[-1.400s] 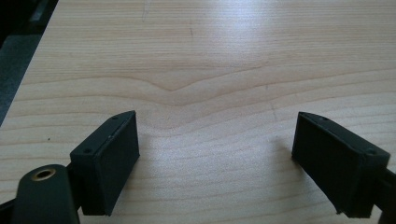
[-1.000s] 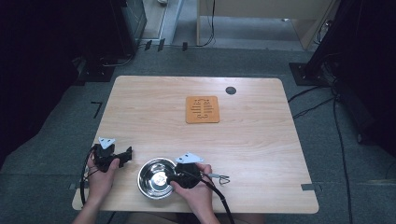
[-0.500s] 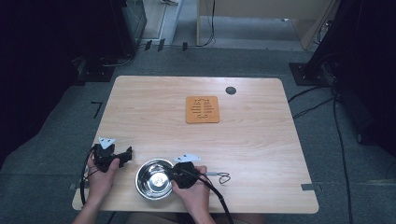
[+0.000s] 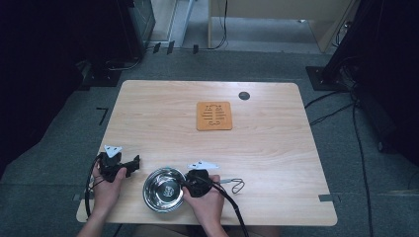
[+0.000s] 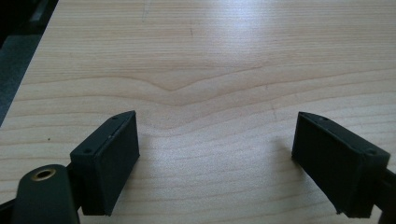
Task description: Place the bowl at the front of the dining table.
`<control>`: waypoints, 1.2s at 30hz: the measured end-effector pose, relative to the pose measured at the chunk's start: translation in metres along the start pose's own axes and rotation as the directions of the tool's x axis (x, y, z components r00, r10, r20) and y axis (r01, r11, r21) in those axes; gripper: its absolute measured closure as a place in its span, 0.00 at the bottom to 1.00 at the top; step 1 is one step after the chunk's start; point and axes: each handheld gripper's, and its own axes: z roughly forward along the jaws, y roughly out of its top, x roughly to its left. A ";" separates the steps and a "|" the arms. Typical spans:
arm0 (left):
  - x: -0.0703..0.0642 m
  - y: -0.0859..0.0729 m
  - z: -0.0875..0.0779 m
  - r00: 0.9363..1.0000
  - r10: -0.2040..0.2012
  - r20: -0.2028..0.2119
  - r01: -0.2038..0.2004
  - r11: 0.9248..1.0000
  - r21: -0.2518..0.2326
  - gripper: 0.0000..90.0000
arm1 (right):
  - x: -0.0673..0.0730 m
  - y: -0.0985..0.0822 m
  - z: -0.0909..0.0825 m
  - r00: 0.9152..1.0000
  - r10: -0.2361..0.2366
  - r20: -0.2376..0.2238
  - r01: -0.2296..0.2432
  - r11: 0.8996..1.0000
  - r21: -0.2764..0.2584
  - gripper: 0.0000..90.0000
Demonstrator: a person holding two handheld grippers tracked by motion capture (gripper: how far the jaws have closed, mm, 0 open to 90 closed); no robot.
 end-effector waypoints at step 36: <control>0.000 0.000 0.000 1.000 0.001 0.000 -0.001 1.000 0.001 0.16 | -0.044 0.045 -0.032 0.989 0.142 0.035 -0.137 0.982 -0.133 0.95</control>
